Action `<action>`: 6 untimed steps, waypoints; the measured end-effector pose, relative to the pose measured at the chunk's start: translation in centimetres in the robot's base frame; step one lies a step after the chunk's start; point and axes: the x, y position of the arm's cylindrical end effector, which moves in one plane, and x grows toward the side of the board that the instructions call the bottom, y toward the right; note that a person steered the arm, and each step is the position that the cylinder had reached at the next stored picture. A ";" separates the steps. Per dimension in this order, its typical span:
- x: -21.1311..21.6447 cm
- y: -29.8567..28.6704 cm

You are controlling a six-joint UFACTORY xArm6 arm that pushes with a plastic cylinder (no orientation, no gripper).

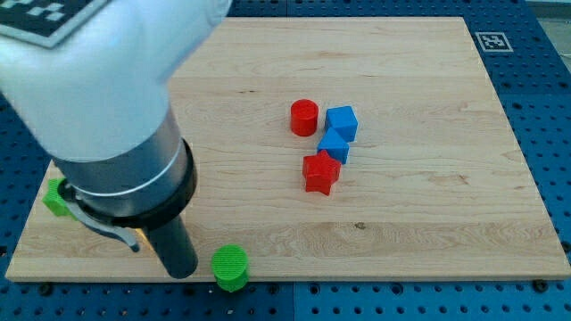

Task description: Move the yellow hexagon towards green circle

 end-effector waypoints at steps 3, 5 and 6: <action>0.0 0.0; -0.9 -5.3; -2.9 -5.2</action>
